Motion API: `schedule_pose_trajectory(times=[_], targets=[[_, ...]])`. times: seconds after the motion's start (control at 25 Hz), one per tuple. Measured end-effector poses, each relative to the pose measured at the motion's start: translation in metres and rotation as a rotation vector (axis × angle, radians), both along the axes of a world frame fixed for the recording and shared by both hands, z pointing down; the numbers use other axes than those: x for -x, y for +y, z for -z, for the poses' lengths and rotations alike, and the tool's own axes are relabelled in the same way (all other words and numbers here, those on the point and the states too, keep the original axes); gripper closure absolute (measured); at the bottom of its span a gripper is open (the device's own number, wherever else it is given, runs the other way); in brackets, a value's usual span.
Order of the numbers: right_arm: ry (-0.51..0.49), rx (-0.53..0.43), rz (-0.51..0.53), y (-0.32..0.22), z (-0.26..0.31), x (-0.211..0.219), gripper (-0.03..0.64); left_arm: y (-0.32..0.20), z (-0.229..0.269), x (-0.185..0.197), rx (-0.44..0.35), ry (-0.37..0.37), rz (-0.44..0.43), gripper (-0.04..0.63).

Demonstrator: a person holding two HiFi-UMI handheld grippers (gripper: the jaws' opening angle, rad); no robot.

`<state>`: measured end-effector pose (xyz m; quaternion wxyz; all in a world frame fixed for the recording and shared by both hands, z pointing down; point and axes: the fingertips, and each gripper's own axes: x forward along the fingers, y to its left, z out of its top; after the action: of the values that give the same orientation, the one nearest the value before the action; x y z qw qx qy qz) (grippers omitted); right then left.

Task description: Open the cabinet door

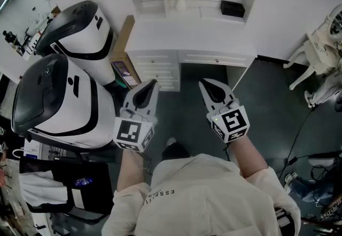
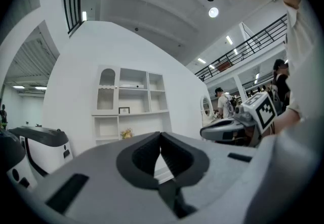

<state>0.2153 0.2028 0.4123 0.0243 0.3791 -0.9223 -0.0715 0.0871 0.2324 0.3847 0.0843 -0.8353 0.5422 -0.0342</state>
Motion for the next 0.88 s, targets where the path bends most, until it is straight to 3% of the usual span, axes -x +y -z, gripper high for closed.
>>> schedule_pose_trajectory(times=[0.64, 0.72, 0.8, 0.88], targets=[[-0.061, 0.052, -0.033, -0.007, -0.008, -0.017, 0.603, 0.006, -0.010, -0.015, 0.016, 0.014, -0.027, 0.592], [-0.062, 0.052, -0.033, -0.008, -0.009, -0.019, 0.603, 0.003, -0.010, -0.018, 0.006, 0.002, -0.031, 0.561], [-0.061, 0.050, -0.035, -0.011, -0.008, -0.022, 0.603, -0.003, -0.010, -0.020, 0.003, -0.034, -0.031, 0.400], [-0.063, 0.048, -0.035, -0.015, -0.007, -0.024, 0.601, -0.011, -0.007, -0.021, 0.003, -0.055, -0.029, 0.393]])
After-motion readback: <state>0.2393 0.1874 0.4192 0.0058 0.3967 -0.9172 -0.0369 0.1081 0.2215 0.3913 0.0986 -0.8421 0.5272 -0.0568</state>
